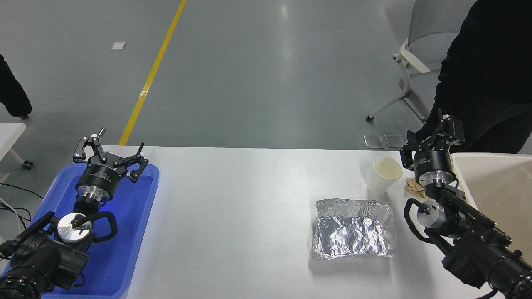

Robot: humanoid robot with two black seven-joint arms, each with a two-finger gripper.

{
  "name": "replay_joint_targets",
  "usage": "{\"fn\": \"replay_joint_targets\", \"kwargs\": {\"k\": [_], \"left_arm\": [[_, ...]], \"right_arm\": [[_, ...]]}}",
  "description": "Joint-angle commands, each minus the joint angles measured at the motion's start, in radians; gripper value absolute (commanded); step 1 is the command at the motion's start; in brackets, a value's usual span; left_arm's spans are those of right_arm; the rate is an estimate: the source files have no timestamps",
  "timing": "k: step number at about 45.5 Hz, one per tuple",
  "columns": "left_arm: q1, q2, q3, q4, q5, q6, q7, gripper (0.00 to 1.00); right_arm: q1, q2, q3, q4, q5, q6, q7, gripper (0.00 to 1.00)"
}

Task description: Pick up paper cup place in dustbin

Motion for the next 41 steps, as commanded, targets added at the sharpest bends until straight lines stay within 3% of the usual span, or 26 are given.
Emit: {"fn": "replay_joint_targets", "kwargs": {"k": [1,41], "left_arm": [[0.0,0.0,-0.003,0.0,-0.002,0.0,0.0,1.0],[0.0,0.0,-0.001,0.0,-0.002,0.0,0.0,1.0]], "right_arm": [[-0.02,-0.024,0.0,0.003,0.0,0.0,0.001,1.0],[-0.011,-0.024,-0.013,0.017,-0.012,0.0,0.001,1.0]]}}
